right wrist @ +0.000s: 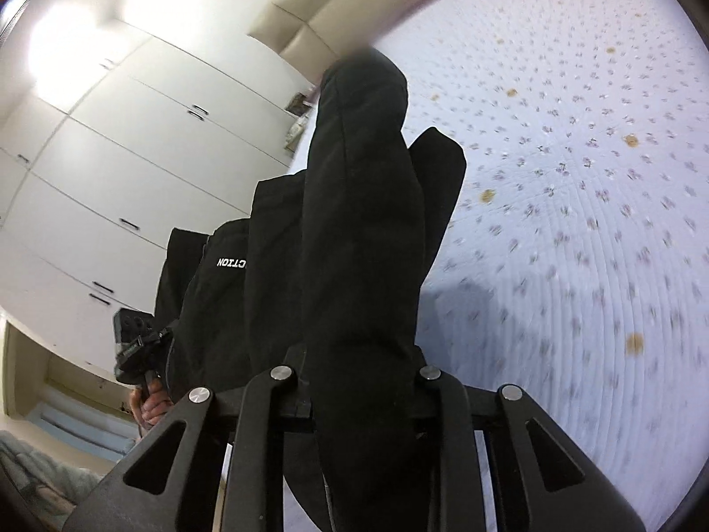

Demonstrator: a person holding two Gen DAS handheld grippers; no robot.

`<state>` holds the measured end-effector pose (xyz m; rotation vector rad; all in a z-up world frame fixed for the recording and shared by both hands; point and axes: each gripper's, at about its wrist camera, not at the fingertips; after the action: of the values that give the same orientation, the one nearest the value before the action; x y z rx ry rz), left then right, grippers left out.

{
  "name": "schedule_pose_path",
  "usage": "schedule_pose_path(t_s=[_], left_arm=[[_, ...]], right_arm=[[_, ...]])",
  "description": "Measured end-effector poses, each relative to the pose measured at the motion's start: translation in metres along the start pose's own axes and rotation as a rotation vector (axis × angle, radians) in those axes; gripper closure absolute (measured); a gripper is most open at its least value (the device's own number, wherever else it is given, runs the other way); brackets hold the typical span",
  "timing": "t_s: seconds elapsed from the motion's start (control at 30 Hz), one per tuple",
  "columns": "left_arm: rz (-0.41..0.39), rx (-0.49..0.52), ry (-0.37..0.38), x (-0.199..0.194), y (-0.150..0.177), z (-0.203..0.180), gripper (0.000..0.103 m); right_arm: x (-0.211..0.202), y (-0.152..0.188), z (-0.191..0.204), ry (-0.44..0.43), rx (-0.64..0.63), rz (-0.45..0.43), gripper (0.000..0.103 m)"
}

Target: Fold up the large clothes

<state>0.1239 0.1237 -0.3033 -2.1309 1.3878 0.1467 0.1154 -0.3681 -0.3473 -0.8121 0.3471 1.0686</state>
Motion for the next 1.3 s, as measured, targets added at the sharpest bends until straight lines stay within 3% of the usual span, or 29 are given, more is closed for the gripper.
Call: schedule_pose_path(t_s=[0.2,0.37,0.53,0.6,0.67,0.7,0.8,0.83,0.9,0.93,1.03,1.07,1.17,1.3], left_arm=[[-0.012,0.022,0.020,-0.069,0.051,-0.027,0.074],[-0.018,-0.050,0.014,-0.095,0.107,-0.004,0.074],[-0.027,-0.163,-0.046,-0.086,0.167,0.057,0.073],[-0.040,-0.193,-0.083,-0.080,0.186,0.078,0.073],[-0.087,-0.158,-0.153,-0.081,0.207,0.103,0.072],[-0.125,-0.230,-0.127,-0.085,0.216,0.127,0.071],[-0.210,-0.507,-0.065,-0.096,0.244,0.208,0.053],[-0.238,-0.529,0.006,-0.099,0.250,0.219,0.052],[-0.241,-0.518,-0.012,-0.108,0.249,0.213,0.051],[-0.227,-0.478,-0.100,-0.117,0.244,0.196,0.051],[-0.263,-0.338,-0.277,-0.154,0.228,0.145,0.050],[-0.270,-0.294,-0.318,-0.162,0.223,0.129,0.046],[-0.278,-0.136,-0.411,-0.171,0.210,0.078,0.031],[-0.188,0.032,-0.474,-0.123,0.199,0.026,0.031]], right_arm=[[-0.004,0.006,0.005,0.031,-0.033,-0.006,0.077],[-0.002,0.043,-0.003,0.057,-0.024,0.031,0.077],[0.026,0.080,-0.041,0.081,0.031,0.061,0.077],[0.037,0.097,-0.062,0.047,0.060,0.060,0.078],[0.053,0.112,-0.079,0.149,0.047,0.066,0.078],[0.061,0.118,-0.093,0.171,0.068,0.076,0.078],[0.078,0.132,-0.130,0.273,0.193,0.100,0.074],[0.079,0.136,-0.137,0.267,0.232,0.101,0.070],[0.073,0.142,-0.143,0.288,0.300,0.091,0.062],[0.062,0.145,-0.141,0.329,0.313,0.080,0.050],[0.026,0.144,-0.114,0.447,0.235,0.018,0.050],[0.011,0.141,-0.095,0.508,0.181,-0.014,0.050],[-0.001,0.139,-0.035,0.533,0.011,-0.085,0.047],[0.040,0.142,0.048,0.539,-0.214,-0.087,0.046]])
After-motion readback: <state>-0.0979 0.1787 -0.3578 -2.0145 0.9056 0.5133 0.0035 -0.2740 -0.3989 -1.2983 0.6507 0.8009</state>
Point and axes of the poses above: each gripper's, at about its wrist camera, not at the fingertips, and x roughly the way its jaws point, z to its left, y to its underside, and after that the axes turned 7 degrees about y, right-handed
